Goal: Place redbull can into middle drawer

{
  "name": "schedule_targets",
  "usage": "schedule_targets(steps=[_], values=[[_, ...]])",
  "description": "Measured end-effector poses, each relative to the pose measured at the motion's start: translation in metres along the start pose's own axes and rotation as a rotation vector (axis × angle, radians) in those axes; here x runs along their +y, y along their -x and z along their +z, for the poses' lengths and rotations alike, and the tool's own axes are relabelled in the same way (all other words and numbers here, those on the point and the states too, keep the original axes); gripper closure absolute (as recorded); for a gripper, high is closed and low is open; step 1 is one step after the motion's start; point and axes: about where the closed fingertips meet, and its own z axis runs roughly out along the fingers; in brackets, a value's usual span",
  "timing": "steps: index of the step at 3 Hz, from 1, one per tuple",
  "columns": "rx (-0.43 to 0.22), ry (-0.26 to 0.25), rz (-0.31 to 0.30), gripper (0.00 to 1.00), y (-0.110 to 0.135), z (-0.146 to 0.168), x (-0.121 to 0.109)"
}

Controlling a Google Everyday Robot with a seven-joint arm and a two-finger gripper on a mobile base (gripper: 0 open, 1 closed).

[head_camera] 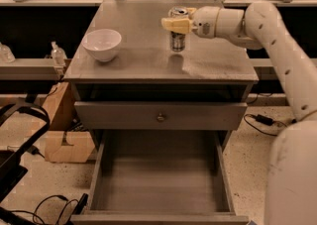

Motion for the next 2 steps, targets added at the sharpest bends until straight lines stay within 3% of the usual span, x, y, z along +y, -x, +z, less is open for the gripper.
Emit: schedule_targets(steps=[2], values=[[0.014,0.047,-0.115,1.0,0.058,-0.051,0.085]])
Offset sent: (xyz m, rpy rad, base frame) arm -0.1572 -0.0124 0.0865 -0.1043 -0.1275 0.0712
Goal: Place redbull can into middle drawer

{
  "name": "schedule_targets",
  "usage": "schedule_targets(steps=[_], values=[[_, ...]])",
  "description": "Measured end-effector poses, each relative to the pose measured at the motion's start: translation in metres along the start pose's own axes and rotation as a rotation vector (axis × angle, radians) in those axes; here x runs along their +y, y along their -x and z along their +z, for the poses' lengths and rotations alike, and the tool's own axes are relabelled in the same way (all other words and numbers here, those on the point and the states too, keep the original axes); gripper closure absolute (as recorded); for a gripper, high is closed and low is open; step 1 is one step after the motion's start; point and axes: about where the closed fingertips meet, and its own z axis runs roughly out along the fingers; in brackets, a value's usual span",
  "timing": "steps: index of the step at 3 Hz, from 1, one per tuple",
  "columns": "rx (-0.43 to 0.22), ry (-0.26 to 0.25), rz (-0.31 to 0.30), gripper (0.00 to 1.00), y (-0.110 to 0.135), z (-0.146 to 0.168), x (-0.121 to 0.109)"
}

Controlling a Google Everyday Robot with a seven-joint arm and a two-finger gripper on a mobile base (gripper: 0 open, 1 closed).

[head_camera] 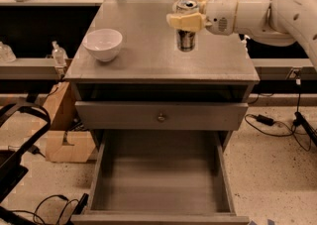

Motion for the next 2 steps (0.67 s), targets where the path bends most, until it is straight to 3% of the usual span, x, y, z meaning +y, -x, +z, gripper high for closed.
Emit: schedule_targets(steps=[1,2], values=[[0.013,-0.028,0.032,1.0,-0.014,-0.03,0.047],[0.029,-0.037,0.046,1.0,-0.064,-0.048,0.086]])
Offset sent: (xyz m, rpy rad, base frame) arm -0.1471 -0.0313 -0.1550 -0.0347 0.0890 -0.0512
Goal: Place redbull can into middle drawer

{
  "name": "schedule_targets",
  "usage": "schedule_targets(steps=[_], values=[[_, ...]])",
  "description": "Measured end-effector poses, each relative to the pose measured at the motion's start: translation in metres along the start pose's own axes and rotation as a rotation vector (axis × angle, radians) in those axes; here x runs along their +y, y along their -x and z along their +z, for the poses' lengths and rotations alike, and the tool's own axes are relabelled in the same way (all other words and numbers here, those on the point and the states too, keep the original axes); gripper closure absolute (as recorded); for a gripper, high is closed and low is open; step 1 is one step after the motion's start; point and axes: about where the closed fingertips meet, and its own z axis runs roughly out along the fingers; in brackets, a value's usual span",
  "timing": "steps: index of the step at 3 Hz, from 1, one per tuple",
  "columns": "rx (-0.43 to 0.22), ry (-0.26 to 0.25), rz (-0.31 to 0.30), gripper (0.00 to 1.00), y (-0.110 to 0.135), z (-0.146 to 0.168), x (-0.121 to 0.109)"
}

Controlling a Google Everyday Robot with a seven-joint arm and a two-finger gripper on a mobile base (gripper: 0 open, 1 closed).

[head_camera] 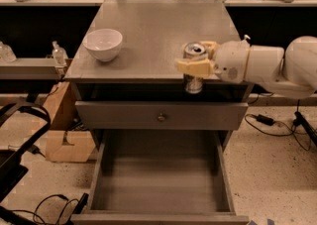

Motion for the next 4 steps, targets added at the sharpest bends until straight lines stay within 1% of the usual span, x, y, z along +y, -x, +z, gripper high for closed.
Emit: schedule_targets(steps=[1,2,3,4], values=[[0.051,0.04,0.016,1.0,-0.082,0.014,0.038],[0.049,0.039,0.015,1.0,-0.081,0.015,0.038],[0.005,0.072,0.033,1.0,-0.114,0.028,0.047],[-0.061,0.153,0.029,1.0,-0.19,0.059,0.082]])
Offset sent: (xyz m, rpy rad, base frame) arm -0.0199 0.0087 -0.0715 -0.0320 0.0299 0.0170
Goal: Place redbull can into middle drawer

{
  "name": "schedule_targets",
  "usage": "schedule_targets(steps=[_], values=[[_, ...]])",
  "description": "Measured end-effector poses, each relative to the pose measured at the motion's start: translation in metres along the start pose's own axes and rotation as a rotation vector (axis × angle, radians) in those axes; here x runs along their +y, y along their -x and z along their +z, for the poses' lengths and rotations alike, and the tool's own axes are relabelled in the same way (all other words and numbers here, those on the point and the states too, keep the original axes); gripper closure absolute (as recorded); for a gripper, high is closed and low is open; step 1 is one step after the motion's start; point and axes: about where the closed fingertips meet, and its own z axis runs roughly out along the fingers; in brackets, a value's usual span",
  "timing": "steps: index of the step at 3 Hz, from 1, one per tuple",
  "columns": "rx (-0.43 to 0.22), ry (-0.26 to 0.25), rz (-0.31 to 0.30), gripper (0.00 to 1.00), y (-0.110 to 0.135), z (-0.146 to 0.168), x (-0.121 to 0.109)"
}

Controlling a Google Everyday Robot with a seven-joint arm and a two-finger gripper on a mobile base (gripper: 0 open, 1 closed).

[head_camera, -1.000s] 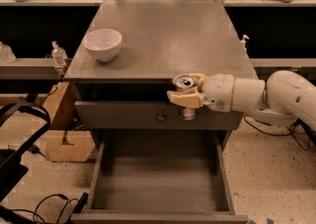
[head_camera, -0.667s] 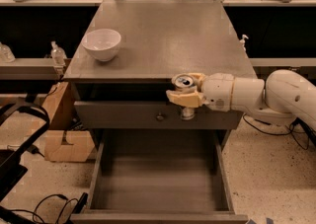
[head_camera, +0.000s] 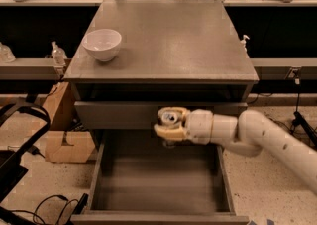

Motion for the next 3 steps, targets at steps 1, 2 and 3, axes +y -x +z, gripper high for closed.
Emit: schedule_targets(steps=[1,2,3], values=[[-0.012,0.043,-0.026,1.0,-0.062,0.029,0.02],[-0.001,0.041,-0.019,1.0,-0.127,0.064,0.034],[0.011,-0.01,0.051,1.0,-0.203,0.095,0.043]])
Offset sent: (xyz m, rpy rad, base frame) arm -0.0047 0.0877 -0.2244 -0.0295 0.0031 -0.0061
